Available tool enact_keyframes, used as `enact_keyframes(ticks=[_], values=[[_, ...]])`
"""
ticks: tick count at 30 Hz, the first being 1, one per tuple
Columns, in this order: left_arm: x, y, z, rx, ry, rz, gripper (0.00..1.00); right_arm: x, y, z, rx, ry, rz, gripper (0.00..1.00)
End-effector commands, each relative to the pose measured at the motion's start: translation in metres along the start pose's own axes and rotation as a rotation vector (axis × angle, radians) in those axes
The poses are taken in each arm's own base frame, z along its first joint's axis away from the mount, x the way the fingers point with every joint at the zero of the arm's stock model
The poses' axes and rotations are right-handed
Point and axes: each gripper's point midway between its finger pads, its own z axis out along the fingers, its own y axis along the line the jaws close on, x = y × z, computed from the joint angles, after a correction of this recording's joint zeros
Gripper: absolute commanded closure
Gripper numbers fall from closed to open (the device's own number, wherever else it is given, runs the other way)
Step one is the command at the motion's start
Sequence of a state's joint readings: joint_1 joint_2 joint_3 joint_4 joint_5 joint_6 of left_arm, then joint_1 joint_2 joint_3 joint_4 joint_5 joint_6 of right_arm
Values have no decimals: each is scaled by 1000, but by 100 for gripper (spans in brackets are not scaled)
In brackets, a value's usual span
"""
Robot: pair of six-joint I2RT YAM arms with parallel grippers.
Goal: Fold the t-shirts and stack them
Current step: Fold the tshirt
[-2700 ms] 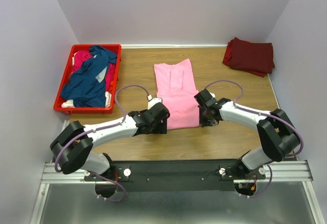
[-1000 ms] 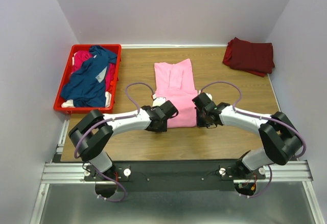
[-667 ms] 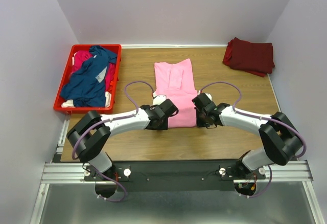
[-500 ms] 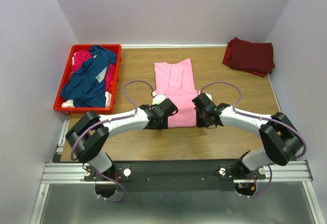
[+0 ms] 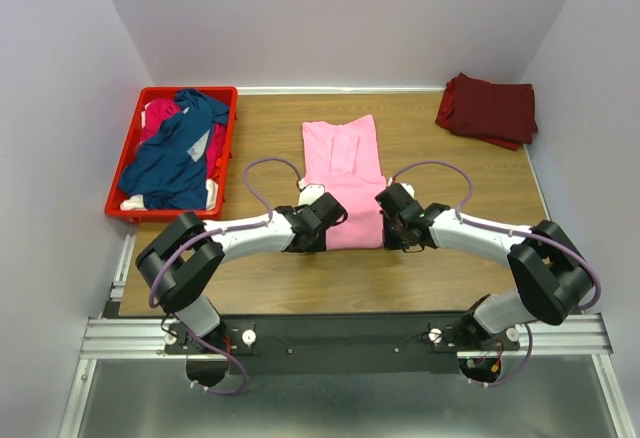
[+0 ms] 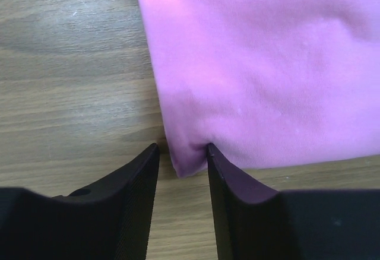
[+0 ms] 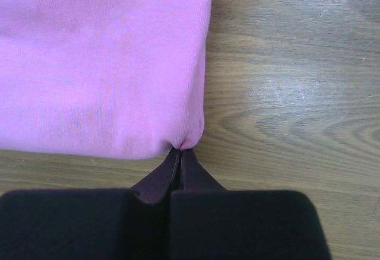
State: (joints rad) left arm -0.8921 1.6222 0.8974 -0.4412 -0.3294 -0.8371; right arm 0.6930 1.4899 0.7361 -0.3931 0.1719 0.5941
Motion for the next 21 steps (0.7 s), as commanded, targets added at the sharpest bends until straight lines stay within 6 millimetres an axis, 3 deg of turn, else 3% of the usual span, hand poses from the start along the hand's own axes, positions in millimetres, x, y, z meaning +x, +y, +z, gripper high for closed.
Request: enact_keyframes(ticks=[1,5,6,10,13,14,16,17,21], values=[[33,26,18,-74,79,45,62,74,-33,7,109,236,-37,99],[40,24,19,-58,104,46,84,72,-30,6,100,227,-36,99],[41,24,18,-55,107,49,100,70,-28,5,91,222,-39,99],[45,20,9,-25,116,60,100,67,-18,-4,54,214,-33,99],[58,12,-10,11,144,100,100,77,-7,-15,26,246,-37,99],[61,8,-19,30,147,116,100,85,0,-22,11,261,-60,99],[88,3,-42,56,215,190,100,100,7,-39,-4,299,-58,99],[97,5,-59,53,235,181,100,119,11,-53,8,341,-82,99],[151,-11,-125,181,361,189,100,157,27,-109,-46,408,-94,99]])
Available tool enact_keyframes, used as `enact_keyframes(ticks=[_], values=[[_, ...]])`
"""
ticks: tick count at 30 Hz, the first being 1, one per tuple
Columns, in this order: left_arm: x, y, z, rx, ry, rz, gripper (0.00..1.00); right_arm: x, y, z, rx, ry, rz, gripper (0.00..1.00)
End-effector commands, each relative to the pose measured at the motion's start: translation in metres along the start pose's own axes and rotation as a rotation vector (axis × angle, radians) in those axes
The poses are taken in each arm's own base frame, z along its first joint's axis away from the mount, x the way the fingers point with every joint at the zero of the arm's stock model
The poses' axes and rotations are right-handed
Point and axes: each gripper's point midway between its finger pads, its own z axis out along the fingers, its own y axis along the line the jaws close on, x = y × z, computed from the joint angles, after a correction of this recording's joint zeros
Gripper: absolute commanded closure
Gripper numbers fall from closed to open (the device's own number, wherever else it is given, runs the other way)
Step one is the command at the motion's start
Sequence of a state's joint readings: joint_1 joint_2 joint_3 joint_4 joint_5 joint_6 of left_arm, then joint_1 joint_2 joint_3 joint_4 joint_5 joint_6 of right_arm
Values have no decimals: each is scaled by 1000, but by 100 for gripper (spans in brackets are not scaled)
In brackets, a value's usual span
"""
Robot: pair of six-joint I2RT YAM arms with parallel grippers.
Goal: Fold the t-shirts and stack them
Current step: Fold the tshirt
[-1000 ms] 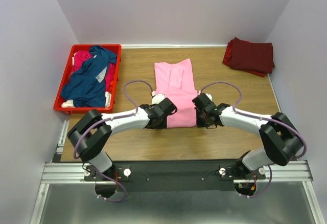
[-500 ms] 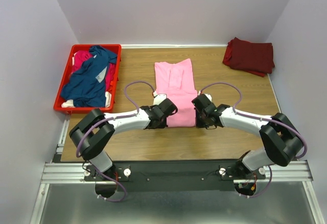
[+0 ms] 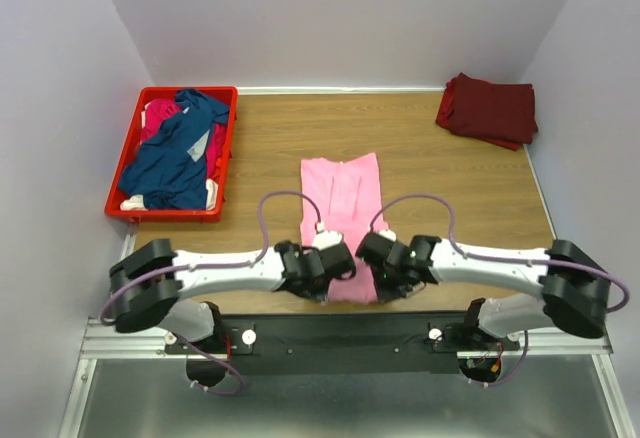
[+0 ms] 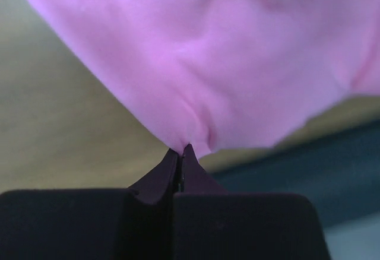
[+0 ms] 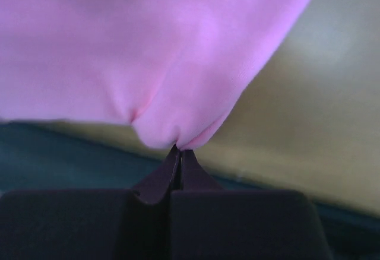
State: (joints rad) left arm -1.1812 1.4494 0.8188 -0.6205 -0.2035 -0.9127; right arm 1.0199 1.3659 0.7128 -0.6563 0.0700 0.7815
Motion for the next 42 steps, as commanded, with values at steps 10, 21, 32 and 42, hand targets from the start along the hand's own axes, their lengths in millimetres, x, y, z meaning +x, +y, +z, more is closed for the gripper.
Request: enact_keyframes(ticks=[10,21,32,42], values=[[-5,-11,-114,260,-4,-124,100,-27,19,-138,26,-59,52,99],[-130,42,-104,189,-288,-136,100,-180,13,-146,103,-263,-9,99],[-201,94,-75,147,-381,-158,100,-254,-4,-114,74,-288,10,99],[-239,102,-68,178,-403,-121,100,-265,-9,-93,-76,-211,39,99]])
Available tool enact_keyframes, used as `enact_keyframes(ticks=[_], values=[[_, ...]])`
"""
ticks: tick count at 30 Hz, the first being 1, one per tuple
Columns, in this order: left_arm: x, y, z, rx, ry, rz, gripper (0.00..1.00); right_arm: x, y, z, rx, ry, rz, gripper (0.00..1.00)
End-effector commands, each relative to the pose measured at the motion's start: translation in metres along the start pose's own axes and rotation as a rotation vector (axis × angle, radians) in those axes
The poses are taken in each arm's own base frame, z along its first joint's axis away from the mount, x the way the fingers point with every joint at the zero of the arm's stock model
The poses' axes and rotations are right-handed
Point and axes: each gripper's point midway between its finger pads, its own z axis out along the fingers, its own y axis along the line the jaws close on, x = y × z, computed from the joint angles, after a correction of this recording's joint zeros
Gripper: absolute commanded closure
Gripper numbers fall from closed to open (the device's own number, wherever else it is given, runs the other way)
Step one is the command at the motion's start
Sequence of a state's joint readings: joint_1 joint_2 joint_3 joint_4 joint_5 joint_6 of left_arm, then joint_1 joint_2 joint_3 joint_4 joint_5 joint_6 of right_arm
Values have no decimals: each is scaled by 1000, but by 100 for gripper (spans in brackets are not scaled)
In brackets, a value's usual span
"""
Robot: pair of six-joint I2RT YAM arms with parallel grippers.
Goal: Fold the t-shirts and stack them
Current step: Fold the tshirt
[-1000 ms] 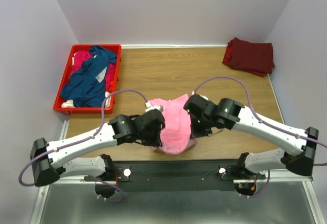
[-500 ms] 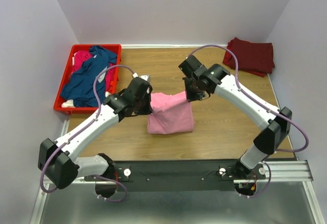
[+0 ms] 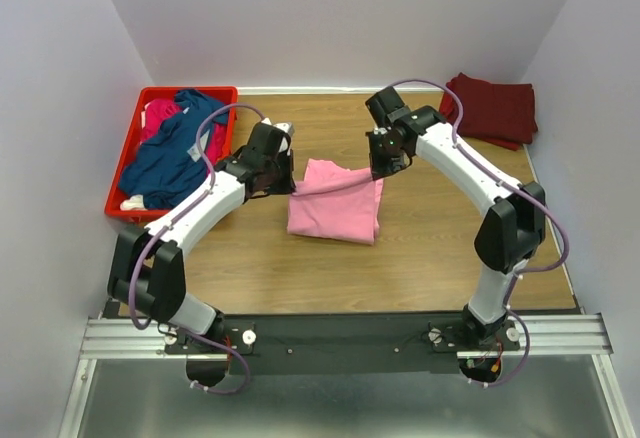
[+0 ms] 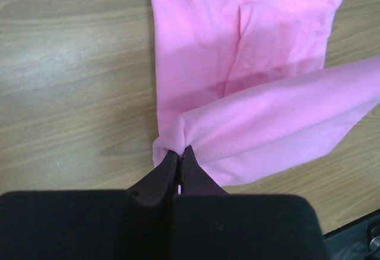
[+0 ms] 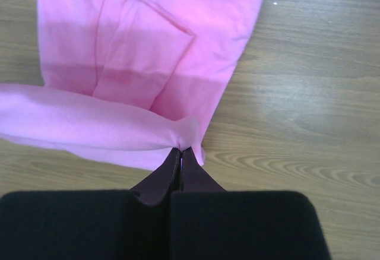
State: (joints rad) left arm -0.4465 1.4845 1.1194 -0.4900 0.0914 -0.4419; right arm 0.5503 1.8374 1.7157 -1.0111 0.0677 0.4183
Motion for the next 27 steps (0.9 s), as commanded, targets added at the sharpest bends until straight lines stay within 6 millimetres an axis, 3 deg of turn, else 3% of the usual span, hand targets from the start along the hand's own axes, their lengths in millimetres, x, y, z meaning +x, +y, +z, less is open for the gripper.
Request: enact_keyframes(ticks=[1,4,5,6,7,8,9,11,12,16,18,19,20,23,24,27], values=[[-20,-16,-24,70,-75,70,100,1,22,-21,-161,-4,-41,99],[8,-25,-42,82,-51,95,100,38,28,-26,-252,78,-52,99],[30,-36,-51,115,-24,122,100,60,32,-36,-307,103,-53,99],[42,-42,-56,137,-9,129,100,58,39,-51,-350,76,-63,99],[56,-52,-62,165,9,114,100,79,36,-60,-373,92,-57,99],[63,-62,-78,205,-8,116,100,91,41,-68,-410,110,-60,99],[91,-74,-84,245,46,143,100,103,46,-75,-435,121,-60,99],[113,-87,-102,305,73,136,100,135,51,-85,-486,177,-65,99],[137,-99,-122,365,107,122,100,154,64,-105,-558,198,-78,99],[195,-123,-172,526,240,69,100,222,82,-127,-641,352,-112,99],[209,-134,-194,582,293,6,100,243,88,-145,-693,404,-114,99],[225,-142,-208,621,337,38,100,249,89,-150,-705,416,-114,99],[227,-146,-214,630,345,37,100,251,90,-156,-722,424,-111,99],[220,-156,-221,615,321,37,100,240,92,-175,-753,350,-109,99],[205,-152,-218,570,255,14,100,223,93,-180,-732,270,-113,99],[168,-131,-197,445,112,-52,100,190,96,-170,-651,176,-110,99]])
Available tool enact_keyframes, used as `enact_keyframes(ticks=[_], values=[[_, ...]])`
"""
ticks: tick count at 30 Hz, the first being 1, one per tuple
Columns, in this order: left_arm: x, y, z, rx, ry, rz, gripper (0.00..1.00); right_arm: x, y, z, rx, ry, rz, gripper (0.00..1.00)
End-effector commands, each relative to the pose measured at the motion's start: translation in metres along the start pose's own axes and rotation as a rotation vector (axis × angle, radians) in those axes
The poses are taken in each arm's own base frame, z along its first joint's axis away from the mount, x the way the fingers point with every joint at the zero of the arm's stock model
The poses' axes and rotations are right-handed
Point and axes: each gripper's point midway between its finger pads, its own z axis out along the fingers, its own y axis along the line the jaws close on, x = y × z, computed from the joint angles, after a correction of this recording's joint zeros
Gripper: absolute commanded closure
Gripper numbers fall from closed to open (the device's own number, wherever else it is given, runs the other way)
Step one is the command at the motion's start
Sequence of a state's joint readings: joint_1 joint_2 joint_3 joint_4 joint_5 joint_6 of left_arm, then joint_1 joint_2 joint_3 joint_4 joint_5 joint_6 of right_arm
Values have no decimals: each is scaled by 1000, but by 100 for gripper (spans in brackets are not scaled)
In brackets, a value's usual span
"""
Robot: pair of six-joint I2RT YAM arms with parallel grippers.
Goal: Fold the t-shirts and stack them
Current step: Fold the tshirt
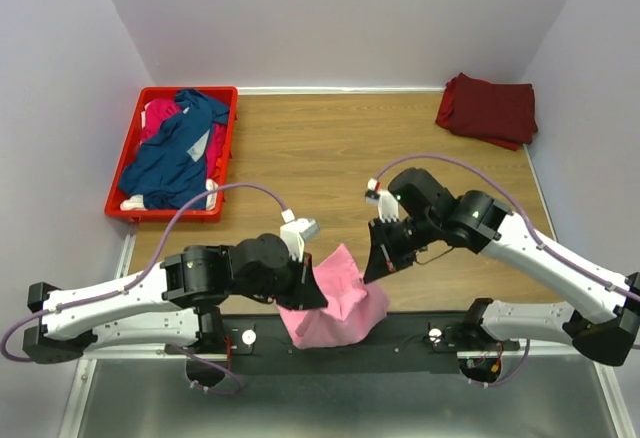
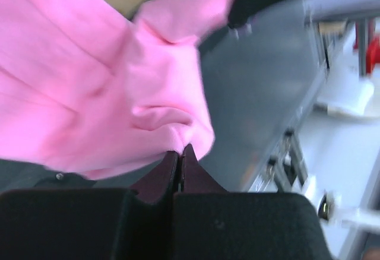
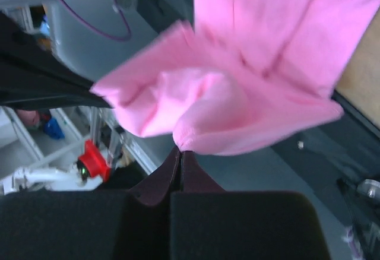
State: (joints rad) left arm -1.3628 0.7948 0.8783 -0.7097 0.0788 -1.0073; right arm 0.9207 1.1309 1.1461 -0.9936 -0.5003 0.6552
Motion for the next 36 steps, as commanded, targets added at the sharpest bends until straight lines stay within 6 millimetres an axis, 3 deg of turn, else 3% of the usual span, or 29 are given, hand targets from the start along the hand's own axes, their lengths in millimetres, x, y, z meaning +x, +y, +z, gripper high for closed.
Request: enact_keyframes(ticks=[1,2,3,4,6,8,11,14,19,23,24,28,29,30,31,32,33,34,35,36], values=[[-58,41,-11,-189,-229,-76,100,-52,-1,-4,96,-140,2,99],[-64,52,-12,-213,-240,-77,100,-54,1,-6,91,-147,-15,99],[-68,64,-9,-240,-241,-80,100,-68,-14,3,145,-148,11,99],[-71,90,-6,-296,-243,-123,100,-74,-21,7,165,-139,-7,99],[-61,104,4,-289,-186,-134,100,-86,-38,20,211,-104,-4,99],[-54,105,7,-273,-159,-137,100,-91,-38,25,211,-89,-27,99],[-41,101,8,-224,-118,-145,100,-84,-41,38,184,-10,-53,99],[-31,84,3,-126,-99,-164,100,-78,-43,38,176,5,-82,99],[-52,77,-13,-113,-232,-146,100,-93,-53,28,254,-73,-106,99],[-78,85,0,-166,-288,-122,100,-124,-62,24,310,-131,-97,99],[-89,95,9,-210,-303,-119,100,-134,-71,18,332,-154,-85,99],[-147,123,14,-301,-381,-52,100,-170,-89,10,357,-198,-83,99],[-169,139,6,-335,-429,-67,100,-183,-88,6,357,-220,-96,99],[-182,152,13,-352,-402,-24,100,-192,-100,10,378,-207,-94,99],[-210,148,5,-351,-443,0,100,-200,-105,9,382,-213,-94,99],[-228,176,5,-409,-433,-28,100,-220,-106,-1,385,-257,-96,99],[-243,181,3,-420,-437,-15,100,-230,-109,-3,393,-270,-101,99],[-278,168,-11,-405,-485,50,100,-243,-119,2,405,-264,-100,99],[-294,172,-14,-413,-492,58,100,-256,-123,-3,414,-286,-98,99],[-328,174,-23,-412,-522,65,100,-284,-119,-25,423,-372,-115,99]])
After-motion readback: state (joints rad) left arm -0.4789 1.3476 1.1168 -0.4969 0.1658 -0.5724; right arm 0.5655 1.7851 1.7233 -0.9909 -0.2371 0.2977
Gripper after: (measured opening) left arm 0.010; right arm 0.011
